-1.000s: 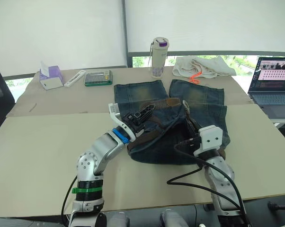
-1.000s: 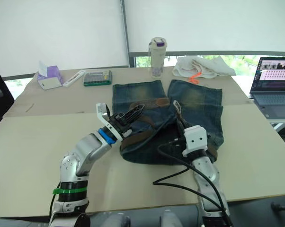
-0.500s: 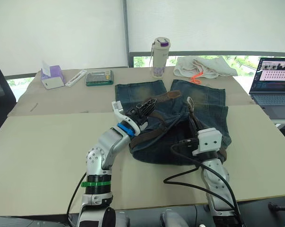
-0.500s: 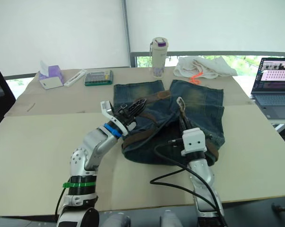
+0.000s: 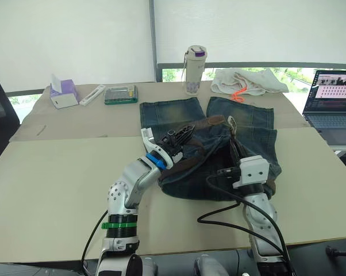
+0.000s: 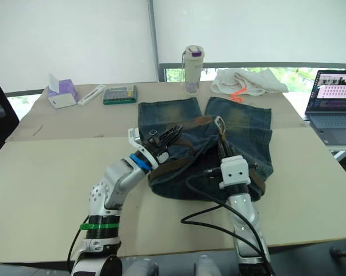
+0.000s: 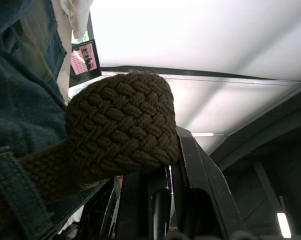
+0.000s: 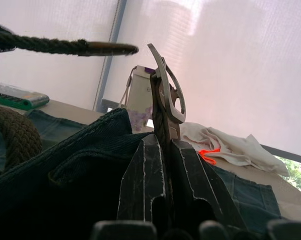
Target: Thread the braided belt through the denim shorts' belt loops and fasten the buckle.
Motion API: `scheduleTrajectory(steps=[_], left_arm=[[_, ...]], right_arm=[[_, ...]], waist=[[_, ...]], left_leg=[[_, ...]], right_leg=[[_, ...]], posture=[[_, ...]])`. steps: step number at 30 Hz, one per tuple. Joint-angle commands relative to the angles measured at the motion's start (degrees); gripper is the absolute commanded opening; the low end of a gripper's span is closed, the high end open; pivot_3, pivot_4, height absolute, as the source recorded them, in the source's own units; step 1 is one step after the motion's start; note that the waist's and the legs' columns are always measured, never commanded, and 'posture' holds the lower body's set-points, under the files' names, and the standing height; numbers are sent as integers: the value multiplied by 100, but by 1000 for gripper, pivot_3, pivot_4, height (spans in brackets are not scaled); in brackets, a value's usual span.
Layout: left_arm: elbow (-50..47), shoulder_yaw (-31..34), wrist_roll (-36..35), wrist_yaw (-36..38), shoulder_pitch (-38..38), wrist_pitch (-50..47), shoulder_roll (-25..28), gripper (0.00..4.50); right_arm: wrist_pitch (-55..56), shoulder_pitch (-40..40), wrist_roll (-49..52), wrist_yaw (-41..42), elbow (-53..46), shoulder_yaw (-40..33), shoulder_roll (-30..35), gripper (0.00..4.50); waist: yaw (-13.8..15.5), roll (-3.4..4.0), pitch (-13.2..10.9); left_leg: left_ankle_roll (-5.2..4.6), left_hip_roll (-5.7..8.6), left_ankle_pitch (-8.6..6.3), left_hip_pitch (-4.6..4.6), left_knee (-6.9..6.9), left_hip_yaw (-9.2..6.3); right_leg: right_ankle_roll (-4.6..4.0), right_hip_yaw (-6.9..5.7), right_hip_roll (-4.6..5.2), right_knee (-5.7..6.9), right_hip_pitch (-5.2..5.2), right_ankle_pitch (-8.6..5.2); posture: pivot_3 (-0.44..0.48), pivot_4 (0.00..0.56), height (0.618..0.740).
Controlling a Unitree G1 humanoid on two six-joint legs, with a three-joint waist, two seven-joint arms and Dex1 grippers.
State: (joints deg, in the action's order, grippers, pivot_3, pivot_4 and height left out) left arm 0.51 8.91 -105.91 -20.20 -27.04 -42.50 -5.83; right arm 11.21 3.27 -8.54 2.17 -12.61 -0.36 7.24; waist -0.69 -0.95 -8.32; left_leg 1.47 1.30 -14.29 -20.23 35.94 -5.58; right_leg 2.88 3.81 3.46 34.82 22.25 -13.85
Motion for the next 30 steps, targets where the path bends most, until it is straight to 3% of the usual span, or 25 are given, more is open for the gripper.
scheduleTrajectory(steps=[1, 30], left_arm=[[-20, -21, -103, -28, 4, -41, -15, 0], [-266, -137, -478, 219, 237, -207, 28, 0]], right_arm=[[369, 111, -21, -4, -219, 85, 15, 42], [299, -31, 251, 302, -174, 173, -7, 42]], waist=[[0, 0, 0], [1, 0, 0]], left_leg=[[0, 0, 0, 0, 0, 0], [0, 0, 0, 0, 0, -1]], right_leg=[[0, 0, 0, 0, 0, 0], [4, 0, 0, -1, 0, -3]], posture=[[0, 150, 740], [0, 150, 740]])
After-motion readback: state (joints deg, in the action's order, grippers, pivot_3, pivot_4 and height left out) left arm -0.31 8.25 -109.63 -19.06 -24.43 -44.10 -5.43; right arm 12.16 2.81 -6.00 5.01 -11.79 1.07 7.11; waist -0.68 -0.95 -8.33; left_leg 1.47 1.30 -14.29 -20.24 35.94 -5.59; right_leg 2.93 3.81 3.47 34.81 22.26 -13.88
